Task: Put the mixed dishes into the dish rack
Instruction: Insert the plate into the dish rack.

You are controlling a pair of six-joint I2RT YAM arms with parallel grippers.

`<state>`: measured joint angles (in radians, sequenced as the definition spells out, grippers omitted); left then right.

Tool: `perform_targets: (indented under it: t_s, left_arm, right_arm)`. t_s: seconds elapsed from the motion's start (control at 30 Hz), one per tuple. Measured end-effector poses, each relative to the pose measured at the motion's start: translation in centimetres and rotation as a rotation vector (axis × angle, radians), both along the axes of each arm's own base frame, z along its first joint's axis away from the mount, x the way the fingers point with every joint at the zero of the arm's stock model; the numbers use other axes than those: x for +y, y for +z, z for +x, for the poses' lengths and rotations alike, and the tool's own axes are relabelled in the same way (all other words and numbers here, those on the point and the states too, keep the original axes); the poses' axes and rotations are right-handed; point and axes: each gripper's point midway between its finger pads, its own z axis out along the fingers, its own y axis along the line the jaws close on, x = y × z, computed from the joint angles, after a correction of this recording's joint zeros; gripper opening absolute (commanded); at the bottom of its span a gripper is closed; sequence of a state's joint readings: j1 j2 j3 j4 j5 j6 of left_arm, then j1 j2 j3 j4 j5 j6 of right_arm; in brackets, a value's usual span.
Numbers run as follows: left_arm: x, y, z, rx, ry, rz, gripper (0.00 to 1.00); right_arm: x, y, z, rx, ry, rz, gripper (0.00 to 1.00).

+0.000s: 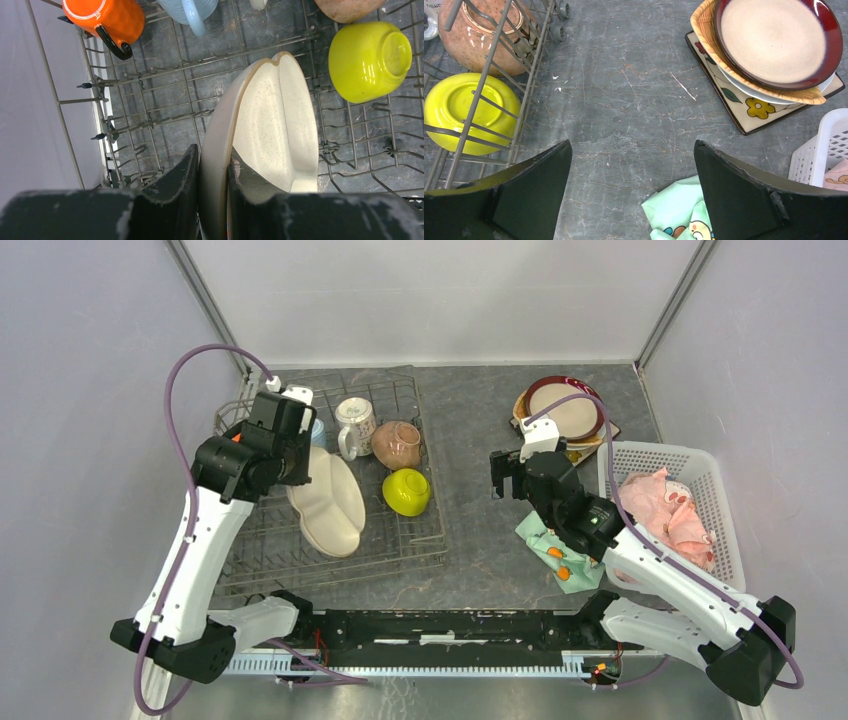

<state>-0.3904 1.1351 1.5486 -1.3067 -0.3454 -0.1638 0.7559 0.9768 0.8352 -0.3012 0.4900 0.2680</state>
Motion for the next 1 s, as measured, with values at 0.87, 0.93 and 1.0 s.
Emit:
perform_targets:
  t_s: [0.87, 0.93, 1.0]
  left_arm:
    - [-1.0, -0.1, 6.1, -0.134, 0.044, 0.030, 0.02]
    - [-1.3, -0.2, 6.6, -0.135, 0.029, 0.034, 0.02]
    - [-1.5, -0.3, 7.0, -0.139, 0.021, 0.041, 0.02]
  right_arm:
    - [-0.3, -0.5, -0.3, 0.001, 0.000, -0.002, 0.98]
    - [-0.3, -0.5, -0.3, 0.000, 0.000, 0.000, 0.98]
    - [-0.3, -0.5, -0.3, 0.000, 0.000, -0.001, 0.98]
